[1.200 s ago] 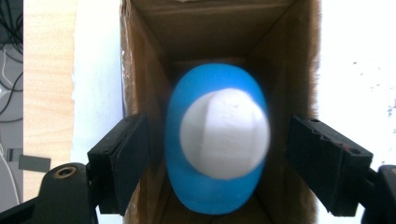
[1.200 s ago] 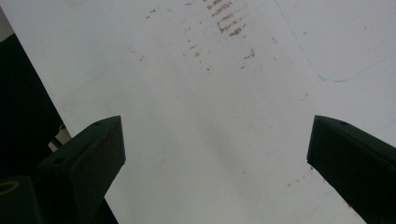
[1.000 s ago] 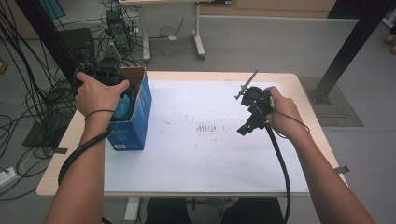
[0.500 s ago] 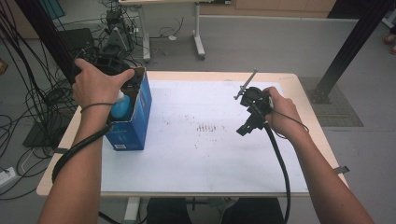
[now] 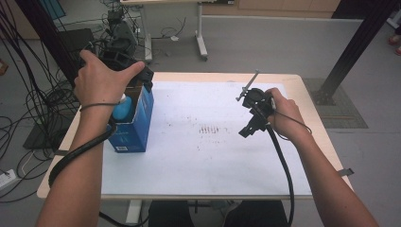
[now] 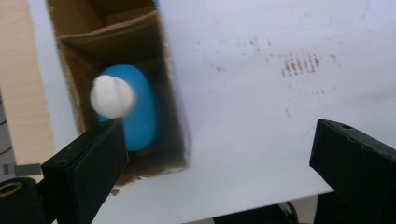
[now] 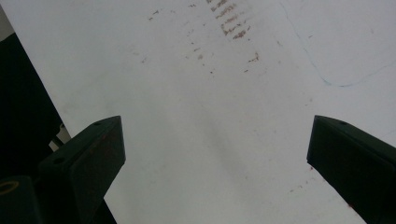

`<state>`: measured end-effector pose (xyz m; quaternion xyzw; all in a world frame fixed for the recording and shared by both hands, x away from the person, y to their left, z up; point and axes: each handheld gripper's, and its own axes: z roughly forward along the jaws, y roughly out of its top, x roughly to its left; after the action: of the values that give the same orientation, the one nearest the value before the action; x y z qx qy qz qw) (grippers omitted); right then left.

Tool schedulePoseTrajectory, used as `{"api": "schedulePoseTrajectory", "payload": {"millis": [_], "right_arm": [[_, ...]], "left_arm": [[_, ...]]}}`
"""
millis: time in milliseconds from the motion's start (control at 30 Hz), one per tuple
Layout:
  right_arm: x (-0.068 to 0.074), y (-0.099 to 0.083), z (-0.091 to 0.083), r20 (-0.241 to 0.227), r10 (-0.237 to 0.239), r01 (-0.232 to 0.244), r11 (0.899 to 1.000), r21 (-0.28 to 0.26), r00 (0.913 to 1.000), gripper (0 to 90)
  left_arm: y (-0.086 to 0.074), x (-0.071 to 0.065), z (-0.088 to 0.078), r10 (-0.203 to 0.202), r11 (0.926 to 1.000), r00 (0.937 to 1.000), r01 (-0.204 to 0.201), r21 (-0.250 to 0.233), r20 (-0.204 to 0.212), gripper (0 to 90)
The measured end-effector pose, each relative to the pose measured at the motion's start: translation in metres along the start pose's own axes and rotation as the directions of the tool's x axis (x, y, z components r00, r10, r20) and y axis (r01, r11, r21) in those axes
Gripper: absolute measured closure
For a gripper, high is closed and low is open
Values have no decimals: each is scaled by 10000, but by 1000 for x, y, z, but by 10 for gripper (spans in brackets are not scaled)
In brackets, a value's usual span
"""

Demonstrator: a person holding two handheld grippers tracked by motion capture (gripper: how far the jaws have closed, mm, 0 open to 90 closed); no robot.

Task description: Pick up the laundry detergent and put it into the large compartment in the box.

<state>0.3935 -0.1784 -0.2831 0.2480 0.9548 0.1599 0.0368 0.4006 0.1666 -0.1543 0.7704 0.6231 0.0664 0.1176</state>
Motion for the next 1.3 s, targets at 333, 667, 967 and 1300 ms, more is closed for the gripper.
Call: {"api": "schedulePoseTrajectory", "payload": {"millis": [333, 667, 967, 1300], "right_arm": [[-1, 0, -3, -3, 33, -33, 10000, -86, 10000, 41], [-1, -1, -4, -111, 51, -52, 9999, -114, 9999, 40], [-2, -8, -3, -28, 150, -150, 9999, -53, 9999, 41], [-3, -12, -7, 63, 208, -208, 9998, -64, 9998, 41]], "left_arm": [[-2, -28, -3, 737, 9970, 9966, -746, 227, 378, 46], [-4, -55, 9, 1316, 9904, 9880, -1344, 313, 807, 46], [-10, -76, 38, 1643, 9834, 9800, -1716, 586, 1124, 46], [-20, -90, 79, 1790, 9785, 9763, -1895, 815, 1214, 46]]}}
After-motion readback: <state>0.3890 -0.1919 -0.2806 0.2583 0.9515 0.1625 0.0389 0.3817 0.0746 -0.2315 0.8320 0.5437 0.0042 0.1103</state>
